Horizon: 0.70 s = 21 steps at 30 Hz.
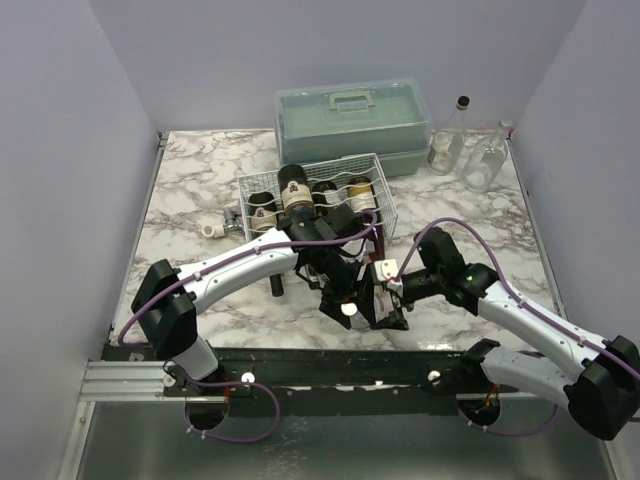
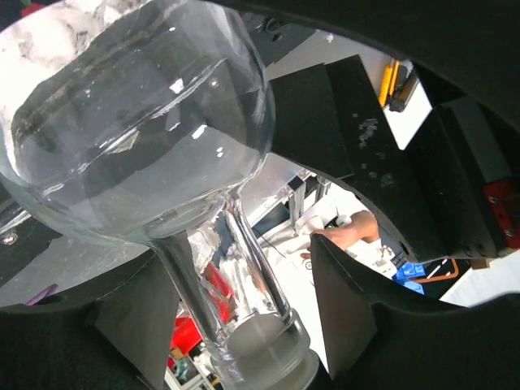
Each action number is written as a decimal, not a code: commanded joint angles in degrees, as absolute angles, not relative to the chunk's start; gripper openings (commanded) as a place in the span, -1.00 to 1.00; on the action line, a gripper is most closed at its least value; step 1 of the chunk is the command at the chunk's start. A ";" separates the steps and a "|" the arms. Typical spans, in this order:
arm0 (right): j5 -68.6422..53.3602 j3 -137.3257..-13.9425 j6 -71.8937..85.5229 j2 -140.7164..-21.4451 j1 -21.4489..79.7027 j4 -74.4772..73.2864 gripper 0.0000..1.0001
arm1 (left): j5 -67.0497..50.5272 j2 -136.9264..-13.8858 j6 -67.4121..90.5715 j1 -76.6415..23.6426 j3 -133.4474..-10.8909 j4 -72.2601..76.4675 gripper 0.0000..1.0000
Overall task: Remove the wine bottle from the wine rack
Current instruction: Place the wine bottle at the center of the board.
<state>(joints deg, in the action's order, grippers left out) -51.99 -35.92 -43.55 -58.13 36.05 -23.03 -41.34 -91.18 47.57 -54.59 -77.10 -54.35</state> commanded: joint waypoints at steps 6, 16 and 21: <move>-47.11 -36.32 -39.45 -58.40 36.00 -24.03 0.99 | -45.38 -88.66 47.89 -54.05 -75.98 -48.57 0.32; -49.13 -37.14 -37.36 -56.43 33.10 -24.50 0.99 | -45.52 -87.21 47.43 -53.48 -75.27 -47.12 0.35; -49.30 -37.25 -37.68 -55.72 31.92 -24.78 0.99 | -45.60 -86.21 47.25 -52.92 -75.54 -46.76 0.35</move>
